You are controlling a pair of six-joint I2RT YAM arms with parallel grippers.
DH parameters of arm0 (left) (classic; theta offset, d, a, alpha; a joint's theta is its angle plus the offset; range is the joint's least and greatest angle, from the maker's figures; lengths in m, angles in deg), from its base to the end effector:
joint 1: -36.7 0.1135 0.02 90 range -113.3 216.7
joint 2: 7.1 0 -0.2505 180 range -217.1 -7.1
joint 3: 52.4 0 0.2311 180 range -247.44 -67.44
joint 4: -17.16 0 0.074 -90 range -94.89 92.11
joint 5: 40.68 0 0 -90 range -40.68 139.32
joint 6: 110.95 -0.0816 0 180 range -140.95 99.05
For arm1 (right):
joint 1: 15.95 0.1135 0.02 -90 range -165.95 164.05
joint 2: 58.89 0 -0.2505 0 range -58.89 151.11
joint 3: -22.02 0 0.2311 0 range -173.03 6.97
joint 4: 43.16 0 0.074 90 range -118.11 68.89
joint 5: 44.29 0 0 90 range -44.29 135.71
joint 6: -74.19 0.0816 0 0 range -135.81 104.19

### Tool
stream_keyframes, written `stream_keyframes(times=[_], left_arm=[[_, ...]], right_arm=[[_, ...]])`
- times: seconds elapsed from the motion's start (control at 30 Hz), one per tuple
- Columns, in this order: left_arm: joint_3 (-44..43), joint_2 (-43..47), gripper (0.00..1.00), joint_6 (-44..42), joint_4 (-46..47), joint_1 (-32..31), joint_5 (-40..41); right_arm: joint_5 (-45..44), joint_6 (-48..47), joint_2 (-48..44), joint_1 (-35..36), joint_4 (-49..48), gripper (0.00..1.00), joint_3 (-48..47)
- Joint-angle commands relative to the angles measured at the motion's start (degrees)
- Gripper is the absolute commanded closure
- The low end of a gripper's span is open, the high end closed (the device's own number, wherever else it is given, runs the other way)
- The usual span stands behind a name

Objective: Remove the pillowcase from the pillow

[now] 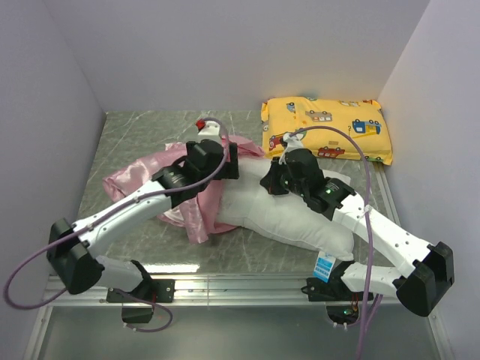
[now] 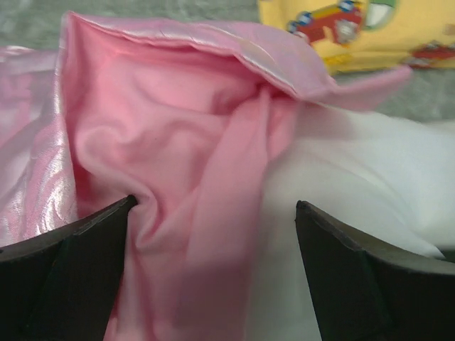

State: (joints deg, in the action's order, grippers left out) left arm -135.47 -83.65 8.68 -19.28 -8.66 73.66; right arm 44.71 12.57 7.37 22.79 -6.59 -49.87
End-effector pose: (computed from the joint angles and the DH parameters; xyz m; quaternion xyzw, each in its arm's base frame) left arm 0.2487 -0.2040 0.3094 0.0113 0.8527 -0.1531 0.4993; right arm 0.2213 0.1757 0.2855 -0.0743 0.8669 0.2661 0.4149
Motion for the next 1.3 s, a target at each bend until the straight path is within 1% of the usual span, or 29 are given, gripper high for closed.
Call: stream_keyframes(times=[0.0, 0.03, 0.07, 0.1, 0.13, 0.17, 0.2, 0.23, 0.27, 0.3, 0.33, 0.37, 0.4, 0.53, 0.57, 0.6, 0.67, 0.7, 0.77, 0.8, 0.83, 0.87, 0.9, 0.93, 1.0, 1.03, 1.13, 1.17, 1.27], left_arm=[[-6.7, -5.8, 0.06, 1.0, -5.1, -0.2, 19.3], [-7.8, -7.2, 0.14, 1.8, -8.3, 0.3, 21.2], [-8.8, -9.7, 0.25, 2.4, -9.4, 1.0, 22.7], [-10.5, -10.7, 0.53, 3.5, -10.5, 3.3, 23.9], [-11.2, -11.6, 0.66, 3.8, -11.6, 4.8, 23.8], [-11.5, -12.5, 0.76, 4.1, -11.7, 6.4, 23.7], [-11.5, -12.6, 0.91, 4.6, -11.6, 9.7, 23.3], [-11.2, -12.4, 0.97, 4.8, -11.2, 11.5, 21.9], [-10.6, -11.3, 0.99, 4.9, -9.6, 13.5, 20.8], [-8.9, -10.6, 0.99, 4.9, -8.4, 17.9, 19.4], [-7.8, -9.8, 0.99, 4.8, -6.9, 20.4, 17.3], [-6.8, -8.6, 0.99, 4.8, -4.7, 22.9, 13.2], [-5.1, -8.0, 0.99, 4.9, -3.6, 27.9, 10.6], [-2.8, -7.9, 1.0, 7.0, -1.3, 36.9, 2.5], [-2.2, -8.3, 1.0, 8.0, -0.3, 38.2, -3.4], [-1.0, -8.5, 1.0, 8.3, 1.5, 40.1, -5.4], [-0.4, -9.8, 1.0, 9.0, 2.0, 40.5, -8.4], [0.2, -10.3, 1.0, 9.2, 2.3, 40.4, -12.2], [2.4, -10.5, 1.0, 10.7, 5.1, 39.7, -16.0], [5.6, -10.2, 0.99, 11.2, 6.7, 38.3, -17.8], [7.2, -9.8, 1.0, 11.8, 9.5, 37.4, -18.4], [8.8, -9.5, 0.99, 12.6, 10.9, 36.2, -18.7], [11.3, -9.4, 0.99, 12.9, 11.9, 33.9, -18.4], [12.4, -9.1, 0.99, 13.2, 13.5, 32.7, -18.0], [15.6, -8.6, 0.99, 14.1, 15.1, 30.3, -18.4], [16.6, -8.3, 1.0, 14.5, 15.9, 29.6, -18.3], [19.8, -6.4, 1.0, 15.5, 18.4, 28.3, -18.5], [20.7, -6.2, 0.99, 15.8, 18.7, 28.1, -18.4], [22.0, -5.4, 1.0, 15.7, 19.7, 27.2, -18.5]], right_arm=[[-4.0, 0.3, -0.4, 0.3, -1.5, 1.0, 1.1], [-4.5, 0.3, -1.2, 0.3, -1.3, 1.0, 1.5], [-5.0, 0.2, -1.7, 0.3, -0.6, 1.0, 1.6], [-5.6, 0.2, -2.2, 0.4, -0.3, 1.0, 1.7], [-7.1, 0.0, -3.2, 0.3, 0.2, 1.0, 2.3], [-7.7, 0.1, -3.9, 0.3, 1.1, 1.0, 2.4], [-8.3, 0.1, -5.6, 0.4, 1.5, 1.0, 2.8], [-9.6, 0.3, -6.6, 0.2, 1.8, 1.0, 3.5], [-10.4, 0.4, -7.5, 0.0, 2.6, 1.0, 3.9], [-10.9, 0.3, -8.7, -0.1, 3.0, 1.0, 4.4], [-11.3, 0.4, -11.0, -0.2, 3.4, 1.0, 5.1], [-12.1, 0.5, -12.1, -0.9, 4.1, 1.0, 5.4], [-12.3, 0.7, -14.4, -1.2, 4.2, 1.0, 5.9], [-13.9, 1.6, -18.9, -1.6, 5.9, 1.0, 7.1], [-14.3, 1.8, -19.7, -1.7, 6.2, 1.0, 7.4], [-15.3, 2.0, -20.9, -1.7, 6.4, 1.0, 7.6], [-16.3, 1.9, -21.6, -1.7, 6.9, 1.0, 8.1], [-16.5, 1.2, -21.8, -1.6, 6.8, 1.0, 8.4], [-13.9, -0.1, -21.0, -1.6, 5.0, 1.0, 8.8], [-12.4, -1.7, -19.5, -1.7, 4.3, 1.0, 8.6], [-7.6, -2.5, -18.5, -1.5, 3.7, 1.0, 7.5], [-6.3, -3.2, -17.3, -1.1, 3.1, 0.95, 6.6], [-8.7, -4.4, -15.3, -0.1, 3.4, 0.88, 4.0], [-11.0, -5.3, -14.2, 3.1, 4.1, 0.72, 2.4], [-16.1, -7.6, -10.8, 6.8, 6.0, 0.56, -0.8], [-19.1, -8.2, -9.6, 9.3, 6.4, 0.45, -3.8], [-22.4, -10.1, -5.1, 12.8, 7.7, 0.34, -9.1], [-22.9, -10.5, -4.0, 14.4, 7.8, 0.32, -10.4], [-20.5, -12.7, 2.3, 17.8, 7.8, 0.26, -15.4]])
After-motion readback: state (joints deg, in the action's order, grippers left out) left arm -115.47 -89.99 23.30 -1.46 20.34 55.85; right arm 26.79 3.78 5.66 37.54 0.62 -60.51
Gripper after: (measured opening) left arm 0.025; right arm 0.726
